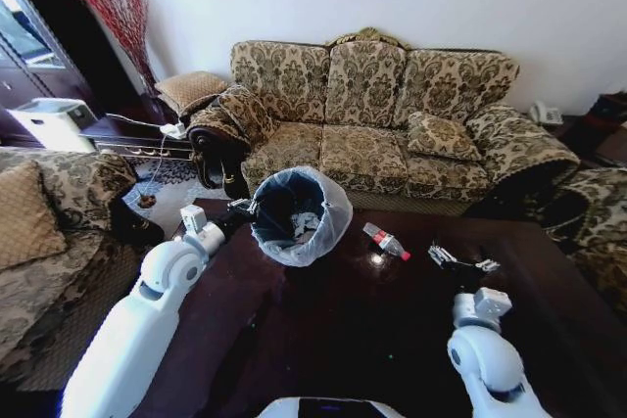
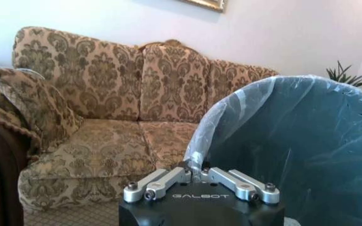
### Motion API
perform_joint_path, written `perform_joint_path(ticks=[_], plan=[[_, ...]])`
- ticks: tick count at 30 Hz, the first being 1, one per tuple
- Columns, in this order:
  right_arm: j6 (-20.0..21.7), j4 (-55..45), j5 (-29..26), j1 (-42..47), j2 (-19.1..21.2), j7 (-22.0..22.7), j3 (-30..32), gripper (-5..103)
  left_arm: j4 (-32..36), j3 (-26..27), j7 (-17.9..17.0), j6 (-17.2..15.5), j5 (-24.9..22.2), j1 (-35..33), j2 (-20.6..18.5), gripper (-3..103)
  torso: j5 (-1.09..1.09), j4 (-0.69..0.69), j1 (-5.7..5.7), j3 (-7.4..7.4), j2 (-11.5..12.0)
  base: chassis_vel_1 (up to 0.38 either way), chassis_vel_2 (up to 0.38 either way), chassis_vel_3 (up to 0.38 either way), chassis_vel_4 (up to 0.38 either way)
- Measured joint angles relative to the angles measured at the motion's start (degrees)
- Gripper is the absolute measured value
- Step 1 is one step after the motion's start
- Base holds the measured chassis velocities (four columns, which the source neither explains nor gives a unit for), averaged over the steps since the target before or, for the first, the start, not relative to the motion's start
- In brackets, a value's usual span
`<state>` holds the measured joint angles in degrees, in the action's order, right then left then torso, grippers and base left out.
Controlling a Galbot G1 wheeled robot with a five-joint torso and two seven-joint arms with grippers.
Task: Move to the front of the table and place the trash on the table into the trash bin.
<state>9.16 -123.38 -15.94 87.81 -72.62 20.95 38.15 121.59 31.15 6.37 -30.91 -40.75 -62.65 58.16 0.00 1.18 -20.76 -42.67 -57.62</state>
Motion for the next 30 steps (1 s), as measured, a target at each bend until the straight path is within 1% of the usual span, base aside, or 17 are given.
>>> perform_joint_path(ticks=[3,7,10,11,13,14,17,18,21,22,24,25,26,27,28,29,30], plan=[[0.59,1.06,-0.53,-0.63,0.54,-0.48,-0.15,100,-0.27,-0.01,0.11,0.01,0.02,0.06,0.23,2,0.00,-0.02,0.13,0.06,-0.05,0.000,0.000,0.000,0.000],[2.34,3.75,-3.53,-3.23,2.27,-0.82,-0.79,100,-0.48,-0.04,-0.23,-0.13,0.31,0.33,0.71,2,0.01,-0.03,0.15,0.06,-0.07,0.043,-0.062,-0.054,0.055],[3.97,9.58,-10.25,-9.77,6.06,-0.50,-3.10,100,-1.10,0.02,-2.73,-0.82,1.88,1.01,1.05,2,0.01,-0.01,0.06,0.02,-0.04,0.007,-0.019,-0.017,0.007],[3.97,9.58,-10.25,-9.77,6.06,-0.50,-3.10,100,-1.10,0.02,-2.73,-0.82,1.88,1.01,1.05,2,0.01,-0.01,0.06,0.02,-0.04,0.000,0.000,0.000,0.000],[5.09,14.22,-14.23,-15.31,8.90,-2.41,-6.09,100,-1.48,0.05,-4.22,-1.44,2.07,1.43,0.73,2,0.01,-0.01,-0.02,-0.01,-0.01,0.000,0.000,0.000,0.000],[5.09,14.22,-14.23,-15.31,8.90,-2.41,-6.09,100,-1.48,0.05,-4.22,-1.44,2.07,1.43,0.73,2,0.01,-0.01,-0.02,-0.01,-0.01,0.000,0.000,0.000,0.000],[6.03,20.67,-16.89,-21.98,11.96,-6.78,-10.09,100,-2.88,-0.06,-4.45,-1.57,3.16,2.57,0.29,2,0.01,0.00,-0.01,-0.01,-0.01,0.000,0.000,0.000,0.000],[6.03,20.67,-16.89,-21.98,11.96,-6.78,-10.09,100,-2.88,-0.06,-4.45,-1.57,3.16,2.57,0.29,2,0.01,0.00,-0.01,-0.01,-0.01,0.000,0.000,0.000,0.000],[11.53,26.92,-23.03,-28.71,17.87,-14.82,-16.95,100,-4.40,0.00,-5.19,-2.25,5.76,4.34,0.30,2,0.03,0.01,0.04,0.01,-0.01,0.000,0.000,0.000,0.000],[11.53,26.92,-23.03,-28.71,17.87,-14.82,-16.95,100,-4.40,0.00,-5.19,-2.25,5.76,4.34,0.30,2,0.03,0.01,0.04,0.01,-0.01,0.000,0.000,0.000,0.000],[16.18,29.76,-24.93,-32.17,23.29,-21.49,-20.75,100,-4.90,0.31,-5.64,-3.35,6.11,5.50,0.44,2,0.02,0.00,0.04,0.01,-0.02,0.000,0.000,0.000,0.000],[17.42,30.64,-25.08,-33.34,25.09,-23.40,-22.10,100,-5.14,0.34,-5.68,-3.54,6.17,5.87,0.56,2,0.02,-0.01,0.04,0.01,-0.02,0.000,0.000,0.000,0.000],[17.42,30.64,-25.08,-33.34,25.09,-23.40,-22.10,100,-5.14,0.34,-5.68,-3.54,6.17,5.87,0.56,2,0.02,-0.01,0.04,0.01,-0.02,0.000,0.000,0.000,0.000],[18.11,31.37,-25.11,-34.27,26.37,-24.84,-23.16,100,-5.38,0.34,-5.77,-3.73,6.21,6.27,0.75,2,0.02,-0.01,0.04,0.01,-0.02,0.000,0.000,0.000,0.000],[18.99,33.19,-24.68,-36.80,28.82,-27.89,-25.64,100,-5.85,0.35,-6.03,-4.02,6.25,7.02,1.12,2,0.00,-0.02,0.03,0.00,-0.02,0.000,0.000,0.000,0.000],[19.03,34.96,-23.66,-39.42,30.39,-29.78,-28.16,100,-6.40,0.33,-6.11,-4.17,6.25,7.82,1.48,2,0.01,-0.02,0.03,0.00,-0.02,0.000,0.000,0.000,0.000],[19.03,35.77,-23.37,-40.62,31.05,-30.38,-29.43,100,-6.70,0.22,-6.12,-4.20,6.26,8.30,1.66,2,0.01,-0.01,0.03,0.00,-0.01,0.000,0.000,0.000,0.000]])
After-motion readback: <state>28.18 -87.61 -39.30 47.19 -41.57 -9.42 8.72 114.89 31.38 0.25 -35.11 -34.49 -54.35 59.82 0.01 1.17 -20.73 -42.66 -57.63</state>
